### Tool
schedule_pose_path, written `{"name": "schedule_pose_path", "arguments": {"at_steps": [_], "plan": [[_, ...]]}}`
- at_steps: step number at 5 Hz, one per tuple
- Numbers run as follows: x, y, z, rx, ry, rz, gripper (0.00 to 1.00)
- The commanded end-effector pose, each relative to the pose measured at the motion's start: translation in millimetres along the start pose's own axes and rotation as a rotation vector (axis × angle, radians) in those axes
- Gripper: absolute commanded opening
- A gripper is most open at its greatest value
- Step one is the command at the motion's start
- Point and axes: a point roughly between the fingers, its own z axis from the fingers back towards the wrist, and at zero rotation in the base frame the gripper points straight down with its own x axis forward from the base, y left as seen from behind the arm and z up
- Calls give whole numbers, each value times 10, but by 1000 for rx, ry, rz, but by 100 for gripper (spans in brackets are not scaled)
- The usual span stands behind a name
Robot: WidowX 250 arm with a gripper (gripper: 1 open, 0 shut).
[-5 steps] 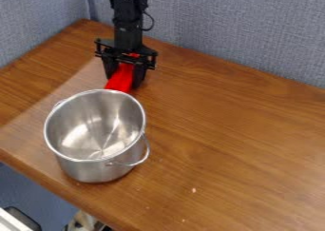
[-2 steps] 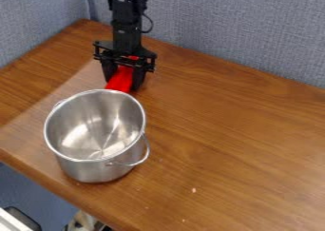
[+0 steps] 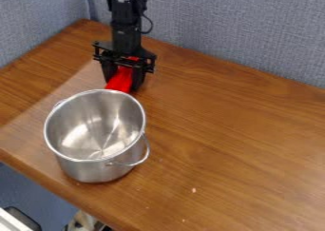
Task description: Put the red object in the metal pot
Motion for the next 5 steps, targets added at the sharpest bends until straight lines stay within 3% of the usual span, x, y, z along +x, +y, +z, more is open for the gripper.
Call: {"name": "schedule_pose_path", "arguments": {"at_steps": [1,5], "plan": [[41,37,313,6,-93,5,0],[13,49,340,10,-113,0,0]]}}
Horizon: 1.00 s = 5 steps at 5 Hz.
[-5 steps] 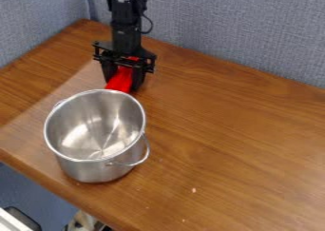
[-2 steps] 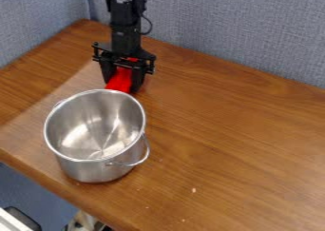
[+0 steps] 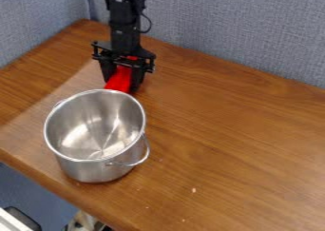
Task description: Put the red object in the metal pot
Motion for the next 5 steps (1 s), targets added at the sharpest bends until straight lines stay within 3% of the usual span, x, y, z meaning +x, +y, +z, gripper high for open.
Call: {"name": "schedule_pose_path", "arguments": {"at_steps": [1,5], "plan": [[52,58,333,11,-101,11,0],[14,77,372,14,-116,11,0]]}}
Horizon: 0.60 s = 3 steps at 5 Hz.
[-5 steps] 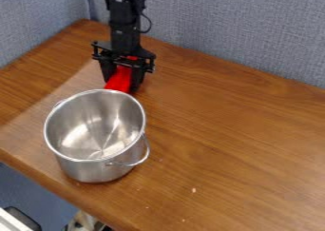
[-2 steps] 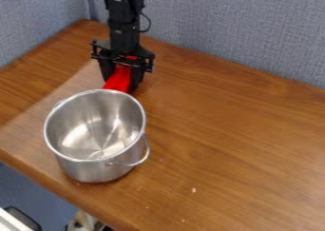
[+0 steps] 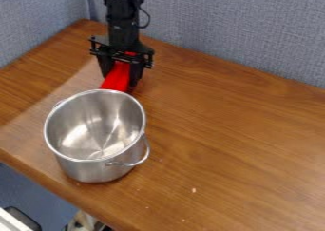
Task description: Put the red object in the metal pot
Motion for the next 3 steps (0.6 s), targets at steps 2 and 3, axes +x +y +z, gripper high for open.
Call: {"name": "schedule_pose_path", "arguments": {"at_steps": [2,3], "plan": [[26,88,297,14,-80,19,0],[14,95,307,14,-80,21,0]]}}
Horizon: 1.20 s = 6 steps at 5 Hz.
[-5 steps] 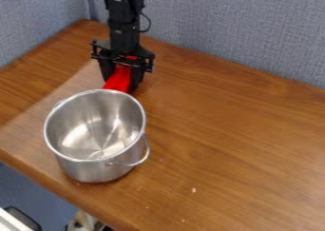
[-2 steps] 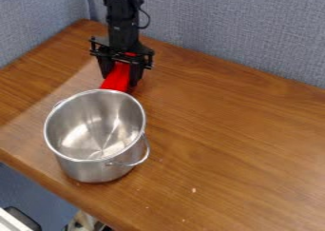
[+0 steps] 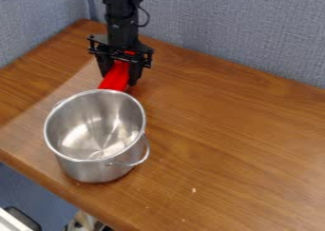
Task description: Put the red object in the metal pot
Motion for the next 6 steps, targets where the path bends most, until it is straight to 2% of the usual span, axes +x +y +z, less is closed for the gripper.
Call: {"name": "schedule_pose_path", "arguments": {"at_steps": [1,6], "plan": [[23,103,283,15,-75,24,0],[-30,133,359,28,-84,28,0]]}}
